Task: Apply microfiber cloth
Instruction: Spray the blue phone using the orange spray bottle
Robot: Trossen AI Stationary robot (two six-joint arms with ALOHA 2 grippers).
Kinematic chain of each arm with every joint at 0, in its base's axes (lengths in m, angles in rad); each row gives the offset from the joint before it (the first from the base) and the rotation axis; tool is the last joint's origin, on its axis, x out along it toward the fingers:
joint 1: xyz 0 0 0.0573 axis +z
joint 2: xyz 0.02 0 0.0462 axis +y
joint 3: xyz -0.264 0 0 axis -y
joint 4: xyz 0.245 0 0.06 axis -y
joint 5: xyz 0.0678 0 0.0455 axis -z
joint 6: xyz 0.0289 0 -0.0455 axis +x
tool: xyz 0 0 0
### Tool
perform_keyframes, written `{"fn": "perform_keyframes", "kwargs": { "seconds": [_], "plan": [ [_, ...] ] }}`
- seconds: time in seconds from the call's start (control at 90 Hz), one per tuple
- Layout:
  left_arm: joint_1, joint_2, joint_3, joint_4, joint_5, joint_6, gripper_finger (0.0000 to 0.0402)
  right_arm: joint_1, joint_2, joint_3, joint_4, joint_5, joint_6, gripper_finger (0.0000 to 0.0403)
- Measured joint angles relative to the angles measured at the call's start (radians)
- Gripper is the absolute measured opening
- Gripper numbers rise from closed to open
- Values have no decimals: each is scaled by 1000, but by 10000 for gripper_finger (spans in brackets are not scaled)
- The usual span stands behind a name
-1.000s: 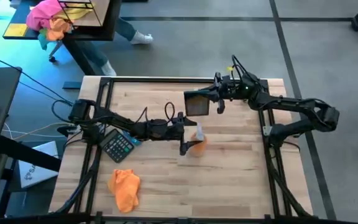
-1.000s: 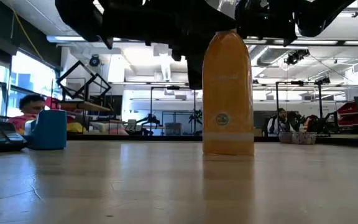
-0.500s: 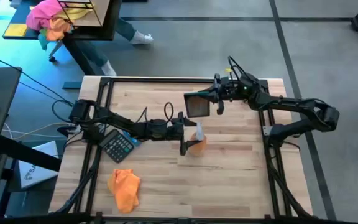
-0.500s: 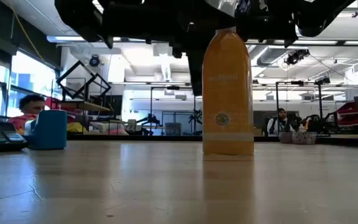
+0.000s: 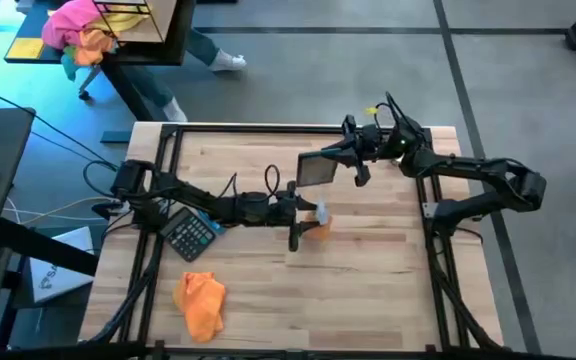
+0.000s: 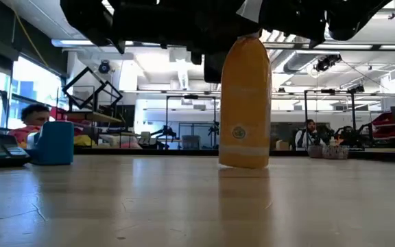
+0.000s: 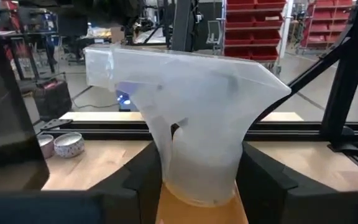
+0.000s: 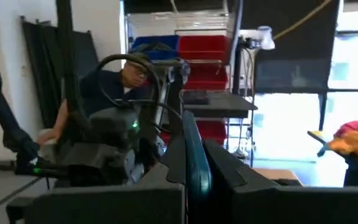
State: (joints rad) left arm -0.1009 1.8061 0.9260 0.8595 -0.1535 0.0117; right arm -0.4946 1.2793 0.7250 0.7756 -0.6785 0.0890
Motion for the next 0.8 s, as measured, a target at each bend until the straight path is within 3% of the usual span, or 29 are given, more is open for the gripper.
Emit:
{"fn": "perform_keyframes", "kwargs": {
  "seconds": [0.2, 0.367, 0.456, 0.589, 0.8],
  "plan": [
    [0, 0, 0, 2, 21, -1, 205, 1, 0, 0, 86, 2, -44, 0],
    [0, 0, 0, 3, 21, 6, 220, 1, 0, 2, 95, -8, -36, 0],
    [0, 0, -1, -2, 17, -8, 205, 4, 0, 2, 76, -12, -40, 0],
    [1, 0, 0, -14, 54, -25, 139, 5, 0, 2, 113, -12, -43, 0],
    [2, -3, 0, -21, 51, -23, 137, 4, 0, 2, 231, -23, -27, 0]
  ]
}}
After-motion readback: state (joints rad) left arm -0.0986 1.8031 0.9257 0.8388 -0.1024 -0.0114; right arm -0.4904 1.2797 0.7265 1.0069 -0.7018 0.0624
